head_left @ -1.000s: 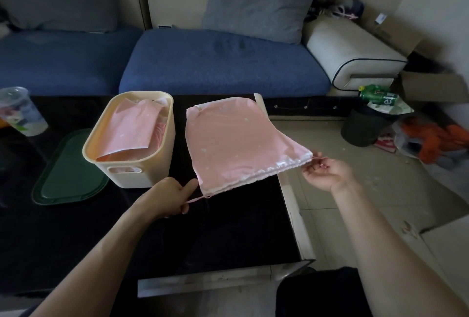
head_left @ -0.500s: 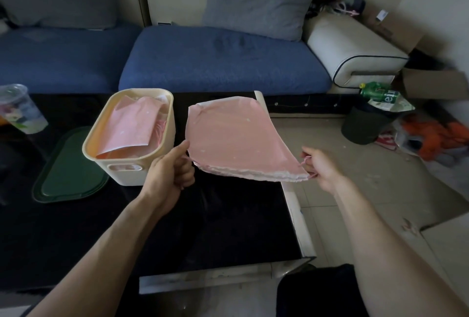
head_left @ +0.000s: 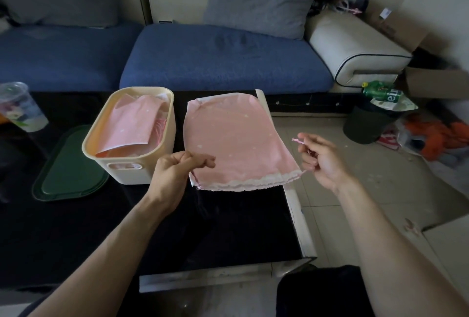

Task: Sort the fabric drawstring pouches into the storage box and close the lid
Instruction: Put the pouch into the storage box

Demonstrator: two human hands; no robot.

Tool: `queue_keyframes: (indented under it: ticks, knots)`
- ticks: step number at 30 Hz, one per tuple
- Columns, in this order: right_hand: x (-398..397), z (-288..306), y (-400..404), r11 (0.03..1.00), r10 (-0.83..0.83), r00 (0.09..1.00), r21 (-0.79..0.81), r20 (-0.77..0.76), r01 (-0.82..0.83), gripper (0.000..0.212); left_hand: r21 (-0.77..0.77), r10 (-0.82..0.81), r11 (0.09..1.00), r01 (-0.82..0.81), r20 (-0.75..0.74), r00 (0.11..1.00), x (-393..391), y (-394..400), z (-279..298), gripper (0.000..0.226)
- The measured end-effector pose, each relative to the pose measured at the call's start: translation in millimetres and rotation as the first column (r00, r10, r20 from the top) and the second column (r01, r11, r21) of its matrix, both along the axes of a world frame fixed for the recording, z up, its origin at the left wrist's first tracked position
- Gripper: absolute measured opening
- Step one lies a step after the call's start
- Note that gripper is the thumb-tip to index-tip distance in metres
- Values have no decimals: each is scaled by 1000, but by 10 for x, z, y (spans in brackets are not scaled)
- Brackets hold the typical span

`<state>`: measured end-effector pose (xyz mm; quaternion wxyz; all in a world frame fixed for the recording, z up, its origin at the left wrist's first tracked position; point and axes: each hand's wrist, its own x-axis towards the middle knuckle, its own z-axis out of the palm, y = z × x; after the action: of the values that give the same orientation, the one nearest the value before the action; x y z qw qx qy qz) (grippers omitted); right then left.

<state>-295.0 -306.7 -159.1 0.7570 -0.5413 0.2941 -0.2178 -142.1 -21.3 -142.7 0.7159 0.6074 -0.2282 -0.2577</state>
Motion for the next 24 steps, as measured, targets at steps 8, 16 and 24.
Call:
queue_keyframes:
  ticks: [8,16,24]
  knots:
    - [-38,-143,-64,937,30,947,-320,-318,-138,9,159,-56,982,100,-258,964,18,17,51,46]
    - [-254,-102,-268,844,172,891,-404,-420,-353,12,721,-168,675,-158,359,918,168,165,-60,37]
    - [-211,52,-47,569,256,495,-285,-830,-772,29,923,-504,303,-236,365,783,131,191,-255,33]
